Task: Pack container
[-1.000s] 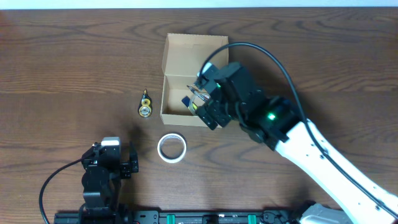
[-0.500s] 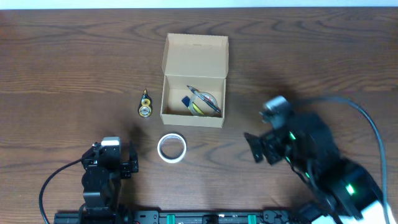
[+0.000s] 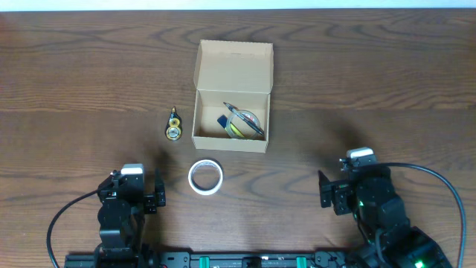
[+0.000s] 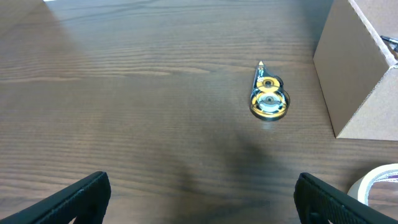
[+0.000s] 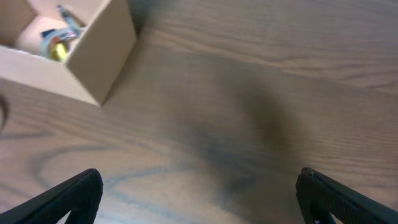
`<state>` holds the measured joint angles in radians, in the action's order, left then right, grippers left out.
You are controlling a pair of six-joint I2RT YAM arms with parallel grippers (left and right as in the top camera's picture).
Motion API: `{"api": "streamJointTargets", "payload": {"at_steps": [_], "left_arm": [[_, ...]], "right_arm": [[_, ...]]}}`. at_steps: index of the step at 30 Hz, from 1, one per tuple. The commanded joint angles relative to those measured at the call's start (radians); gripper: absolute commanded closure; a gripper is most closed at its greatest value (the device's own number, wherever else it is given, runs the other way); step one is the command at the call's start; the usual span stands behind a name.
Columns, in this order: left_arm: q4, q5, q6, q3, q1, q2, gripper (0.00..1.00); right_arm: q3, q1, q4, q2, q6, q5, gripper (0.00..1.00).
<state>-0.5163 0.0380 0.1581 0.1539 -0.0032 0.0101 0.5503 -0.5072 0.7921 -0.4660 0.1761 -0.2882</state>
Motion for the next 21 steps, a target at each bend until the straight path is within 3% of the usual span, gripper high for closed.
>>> {"api": "streamJointTargets", "payload": {"at_steps": [1, 8, 14, 21], "left_arm": [[-0.002, 0.018, 0.006, -0.013, -0.004, -0.006, 0.04], [-0.002, 0.018, 0.006, -0.013, -0.004, -0.006, 0.05], [-0.002, 0.018, 0.007, -0.013, -0.004, -0.006, 0.05], [-0.002, 0.018, 0.006, -0.013, -0.004, -0.006, 0.05]], "right_arm": [[-0.051, 0.006, -0.058, 0.007, 0.017, -0.083, 0.01], [-0.15, 0.023, -0.103, 0.076, -0.03, -0.002, 0.01], [-0.296, 0.164, -0.103, 0.28, -0.07, 0.16, 0.01], [-0.387, 0.282, -0.101, 0.407, -0.069, 0.205, 0.01]]}}
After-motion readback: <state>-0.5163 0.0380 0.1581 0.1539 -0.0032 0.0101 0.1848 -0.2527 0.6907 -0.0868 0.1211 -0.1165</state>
